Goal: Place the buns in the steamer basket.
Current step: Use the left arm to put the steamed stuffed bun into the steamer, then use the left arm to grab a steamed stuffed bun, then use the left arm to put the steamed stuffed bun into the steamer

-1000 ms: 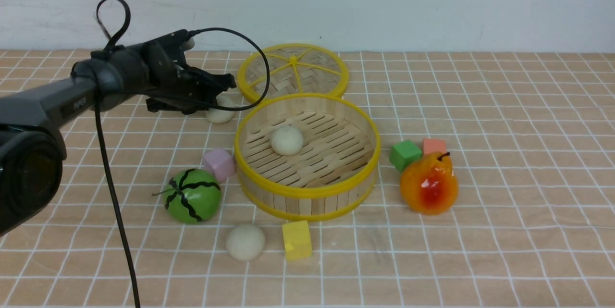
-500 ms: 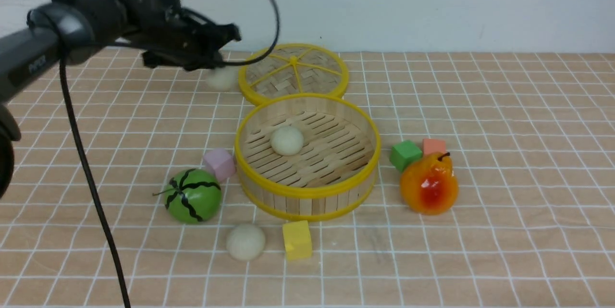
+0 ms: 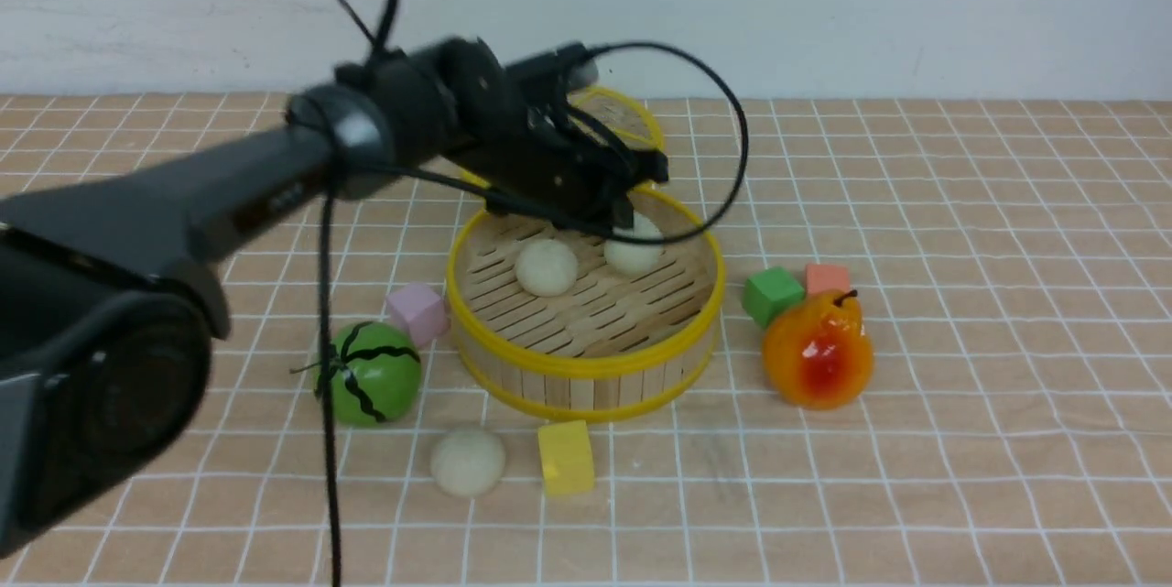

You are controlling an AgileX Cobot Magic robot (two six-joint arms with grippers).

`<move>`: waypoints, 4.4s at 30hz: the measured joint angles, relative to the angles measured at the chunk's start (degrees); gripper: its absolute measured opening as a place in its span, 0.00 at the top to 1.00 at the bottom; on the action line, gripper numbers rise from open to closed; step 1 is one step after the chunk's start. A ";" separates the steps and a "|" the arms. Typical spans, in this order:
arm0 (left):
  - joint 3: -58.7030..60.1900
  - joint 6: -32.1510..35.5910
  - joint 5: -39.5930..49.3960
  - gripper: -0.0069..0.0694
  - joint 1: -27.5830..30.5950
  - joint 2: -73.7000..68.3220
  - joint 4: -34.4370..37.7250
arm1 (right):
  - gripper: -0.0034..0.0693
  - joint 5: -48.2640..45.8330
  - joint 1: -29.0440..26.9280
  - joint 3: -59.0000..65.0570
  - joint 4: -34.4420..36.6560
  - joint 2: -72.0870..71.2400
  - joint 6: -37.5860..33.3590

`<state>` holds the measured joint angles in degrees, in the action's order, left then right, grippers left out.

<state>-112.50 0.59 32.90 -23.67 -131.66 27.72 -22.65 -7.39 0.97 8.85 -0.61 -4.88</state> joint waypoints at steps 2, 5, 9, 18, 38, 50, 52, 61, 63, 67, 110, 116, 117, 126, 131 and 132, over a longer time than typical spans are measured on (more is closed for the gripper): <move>0.00 -0.05 -0.63 0.86 -0.34 -1.08 -0.06 | 0.62 0.00 0.00 0.00 0.00 0.00 0.00; -0.05 -0.59 -0.62 0.77 -0.39 -0.97 -0.06 | 0.62 0.00 0.00 0.00 0.00 0.00 0.00; -0.05 -0.59 2.41 0.62 -0.39 -0.26 -0.54 | 0.62 0.00 0.00 0.00 0.00 0.00 0.00; 0.00 -0.59 17.34 0.25 -0.16 11.76 -13.08 | 0.62 0.00 0.00 0.00 0.00 0.00 0.00; 38.60 -4.18 20.50 0.25 -0.16 45.41 -17.59 | 0.62 0.00 0.00 0.00 0.00 0.00 0.00; 43.41 -4.90 6.03 0.43 -0.16 31.64 -16.98 | 0.62 0.00 0.00 0.00 0.00 0.00 0.00; 43.41 -4.90 5.49 0.45 -0.16 30.65 -16.48 | 0.62 0.00 0.00 0.00 0.00 0.00 0.00; 43.41 -4.92 4.99 0.61 -0.16 27.80 -13.44 | 0.62 0.00 0.00 0.00 0.00 0.00 0.00; 43.41 -4.96 4.99 0.61 -0.16 27.36 -13.20 | 0.62 0.00 0.00 0.00 0.00 0.00 0.00; 43.41 -4.96 4.99 0.61 -0.16 26.09 -13.12 | 0.62 0.00 0.00 0.00 0.00 0.00 0.00; 29.07 -4.91 2.33 0.93 -0.16 27.89 -10.01 | 0.62 0.00 0.00 0.00 0.00 0.00 0.00; 28.96 -4.91 -6.37 0.93 -0.16 23.96 -6.03 | 0.62 0.00 0.00 0.00 0.00 0.00 0.00; 28.96 -4.91 -6.77 0.92 -0.16 23.00 -5.39 | 0.62 0.00 0.00 0.00 0.00 0.00 0.00; 28.96 -4.91 -7.81 0.91 -0.16 17.02 1.38 | 0.62 0.00 0.00 0.00 0.00 0.00 -0.06; 28.96 -4.91 -7.64 0.88 -0.16 16.75 1.90 | 0.62 0.00 0.00 0.00 0.00 0.00 -0.06; 28.91 -4.91 -7.45 0.85 -0.16 16.75 1.97 | 0.62 0.00 0.00 0.00 0.00 0.00 -0.06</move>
<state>-83.59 -4.32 25.45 -23.82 -114.91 29.68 -22.65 -7.39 0.97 8.85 -0.61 -4.94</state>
